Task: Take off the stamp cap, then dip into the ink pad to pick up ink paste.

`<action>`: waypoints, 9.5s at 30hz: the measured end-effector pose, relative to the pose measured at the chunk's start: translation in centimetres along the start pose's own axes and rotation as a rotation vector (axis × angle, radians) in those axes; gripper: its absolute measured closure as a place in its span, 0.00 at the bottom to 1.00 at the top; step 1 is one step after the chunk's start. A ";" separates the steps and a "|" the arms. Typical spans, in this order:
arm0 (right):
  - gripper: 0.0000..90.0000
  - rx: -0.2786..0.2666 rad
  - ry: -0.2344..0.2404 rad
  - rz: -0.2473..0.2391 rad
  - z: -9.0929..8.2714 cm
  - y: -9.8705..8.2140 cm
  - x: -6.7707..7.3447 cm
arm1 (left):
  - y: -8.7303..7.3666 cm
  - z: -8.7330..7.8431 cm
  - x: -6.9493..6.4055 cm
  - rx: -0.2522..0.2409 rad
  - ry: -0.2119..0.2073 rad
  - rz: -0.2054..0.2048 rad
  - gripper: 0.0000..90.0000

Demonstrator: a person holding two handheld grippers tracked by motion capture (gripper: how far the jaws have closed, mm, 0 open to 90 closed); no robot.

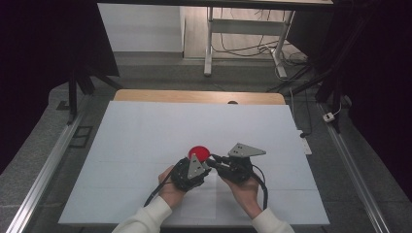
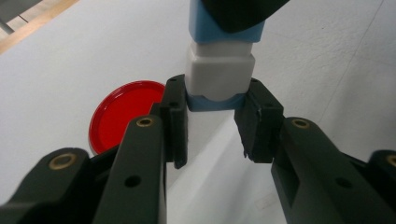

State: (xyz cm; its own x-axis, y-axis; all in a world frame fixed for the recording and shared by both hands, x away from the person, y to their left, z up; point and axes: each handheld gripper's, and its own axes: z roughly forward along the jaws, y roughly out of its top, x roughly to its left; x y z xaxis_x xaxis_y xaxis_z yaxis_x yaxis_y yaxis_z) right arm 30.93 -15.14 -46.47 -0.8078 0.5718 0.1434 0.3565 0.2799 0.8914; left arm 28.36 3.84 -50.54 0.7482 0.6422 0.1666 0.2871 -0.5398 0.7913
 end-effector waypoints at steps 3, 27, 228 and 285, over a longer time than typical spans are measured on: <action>0.84 0.001 0.000 -0.004 0.0 0.0 0.0 | 0.0 0.0 0.0 0.002 -0.002 0.000 0.72; 0.84 0.011 0.000 -0.003 0.0 0.0 0.1 | -0.2 0.0 0.3 0.000 -0.039 -0.029 0.72; 0.84 0.340 -0.072 -0.216 9.5 2.1 -3.6 | -11.9 -12.6 6.9 -0.021 0.032 -0.261 0.72; 0.84 0.259 -0.061 -0.244 8.6 3.0 -2.5 | -11.9 -12.5 6.9 -0.018 0.031 -0.267 0.72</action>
State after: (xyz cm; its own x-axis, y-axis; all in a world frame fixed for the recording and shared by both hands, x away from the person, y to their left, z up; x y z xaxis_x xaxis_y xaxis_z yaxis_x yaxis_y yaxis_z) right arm 38.06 -9.12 -47.81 -0.8570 0.5069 -0.0930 0.2701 0.5955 0.7566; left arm 22.59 21.49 -51.50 0.6286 0.7771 -0.0311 0.4606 -0.3397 0.8200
